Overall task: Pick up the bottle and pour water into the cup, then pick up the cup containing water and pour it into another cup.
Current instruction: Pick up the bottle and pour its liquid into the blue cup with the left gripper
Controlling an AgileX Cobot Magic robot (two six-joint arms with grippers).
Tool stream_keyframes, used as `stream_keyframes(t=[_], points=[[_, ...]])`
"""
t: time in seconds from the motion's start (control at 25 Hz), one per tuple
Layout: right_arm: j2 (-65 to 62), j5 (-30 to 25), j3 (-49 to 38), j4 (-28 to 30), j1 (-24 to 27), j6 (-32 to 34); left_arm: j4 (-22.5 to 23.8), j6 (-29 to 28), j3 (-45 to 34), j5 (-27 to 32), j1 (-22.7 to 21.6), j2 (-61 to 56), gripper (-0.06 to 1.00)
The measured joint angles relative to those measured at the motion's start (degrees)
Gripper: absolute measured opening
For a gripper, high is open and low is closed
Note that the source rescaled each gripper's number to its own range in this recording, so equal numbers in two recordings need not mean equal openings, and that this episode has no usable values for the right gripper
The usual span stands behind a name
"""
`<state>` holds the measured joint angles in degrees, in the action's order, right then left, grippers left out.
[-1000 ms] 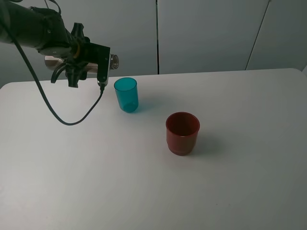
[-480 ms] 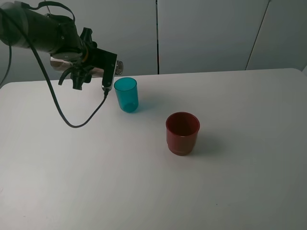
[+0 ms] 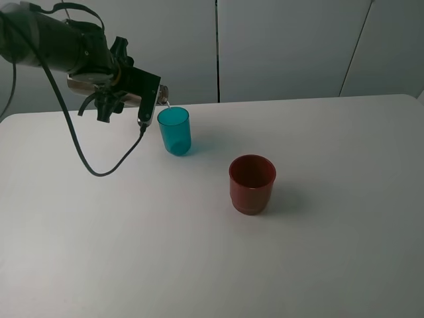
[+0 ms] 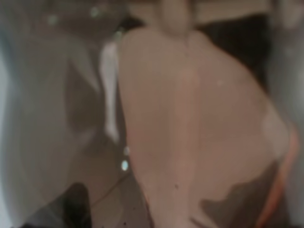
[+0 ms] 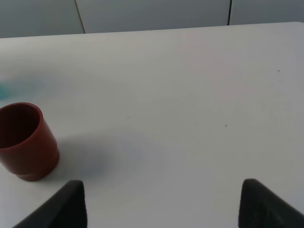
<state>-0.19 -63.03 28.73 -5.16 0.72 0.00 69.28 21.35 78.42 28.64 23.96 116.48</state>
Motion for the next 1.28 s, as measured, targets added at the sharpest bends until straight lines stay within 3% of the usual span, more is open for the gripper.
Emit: stream_keyframes(t=[1.28], points=[[0.0, 0.0, 0.0, 0.0, 0.0, -0.3, 3.7, 2.5, 0.0, 0.2, 0.0, 0.0, 0.03]])
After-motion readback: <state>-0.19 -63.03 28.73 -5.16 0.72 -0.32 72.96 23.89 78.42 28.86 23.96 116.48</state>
